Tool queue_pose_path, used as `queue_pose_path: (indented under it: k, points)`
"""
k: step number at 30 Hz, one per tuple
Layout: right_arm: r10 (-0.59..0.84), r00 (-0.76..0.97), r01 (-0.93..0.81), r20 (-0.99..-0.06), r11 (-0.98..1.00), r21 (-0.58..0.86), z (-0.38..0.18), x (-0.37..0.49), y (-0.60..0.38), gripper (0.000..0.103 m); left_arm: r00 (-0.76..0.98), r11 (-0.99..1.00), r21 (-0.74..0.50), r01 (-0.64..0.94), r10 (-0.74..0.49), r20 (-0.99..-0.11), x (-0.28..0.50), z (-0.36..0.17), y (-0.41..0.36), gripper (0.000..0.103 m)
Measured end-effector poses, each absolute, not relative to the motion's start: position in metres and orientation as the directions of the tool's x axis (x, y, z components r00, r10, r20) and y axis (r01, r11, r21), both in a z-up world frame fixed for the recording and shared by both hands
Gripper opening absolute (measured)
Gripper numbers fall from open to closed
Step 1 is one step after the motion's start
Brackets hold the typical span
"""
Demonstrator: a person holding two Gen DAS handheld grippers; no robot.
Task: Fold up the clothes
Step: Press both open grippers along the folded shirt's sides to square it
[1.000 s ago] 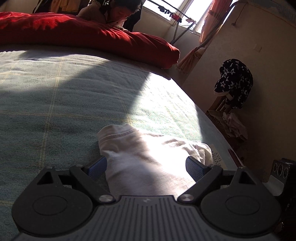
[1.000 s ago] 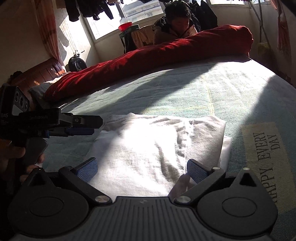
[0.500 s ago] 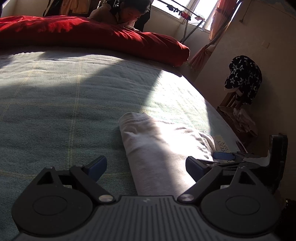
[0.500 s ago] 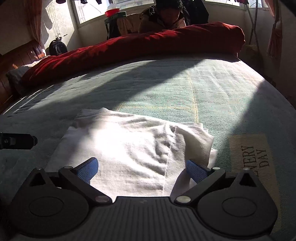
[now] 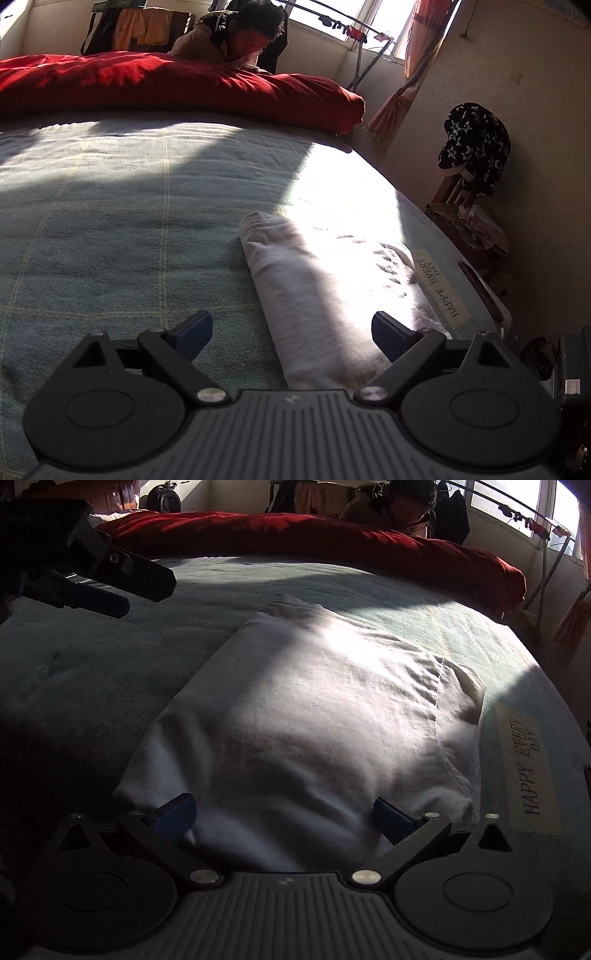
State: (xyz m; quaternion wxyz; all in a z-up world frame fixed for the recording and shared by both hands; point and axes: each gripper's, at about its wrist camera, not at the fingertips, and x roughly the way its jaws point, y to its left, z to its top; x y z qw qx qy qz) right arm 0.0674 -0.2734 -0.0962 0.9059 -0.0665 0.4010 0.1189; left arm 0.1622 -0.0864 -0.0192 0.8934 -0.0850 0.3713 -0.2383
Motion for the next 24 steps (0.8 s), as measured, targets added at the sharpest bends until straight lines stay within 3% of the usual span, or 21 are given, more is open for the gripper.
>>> queue_pose_path:
  k: [6,9,13,15,19,24]
  points:
    - [0.161,0.663,-0.222,-0.731,0.975,0.013,-0.089,0.07,-0.27,0.103,0.606,0.867,-0.321,0.381,-0.496,-0.622,0.15,-0.017,-0.086,0.093]
    - [0.192,0.597,-0.247,-0.779,0.968,0.049,-0.1,0.074,-0.264,0.103,0.61,0.873,-0.321,0.366,-0.486,-0.626,0.146,-0.016,-0.081,0.093]
    - [0.289,0.609,-0.278,-0.739,0.95,0.143,-0.081,0.07,-0.277,0.103,0.606,0.877,-0.33,0.349,-0.479,-0.635,0.149,-0.019,-0.077,0.093]
    - [0.265,0.652,-0.231,-0.71,0.962,0.147,-0.071,0.078,-0.291,0.103,0.6,0.876,-0.331,0.35,-0.481,-0.639,0.15,-0.021,-0.079,0.093]
    - [0.147,0.651,-0.075,-0.745,0.989,0.13,-0.081,0.099,-0.322,0.103,0.581,0.871,-0.327,0.366,-0.489,-0.651,0.152,-0.024,-0.087,0.093]
    - [0.175,0.627,-0.056,-0.759,0.982,0.18,-0.099,0.1,-0.339,0.103,0.547,0.86,-0.342,0.379,-0.506,-0.666,0.165,-0.03,-0.098,0.093]
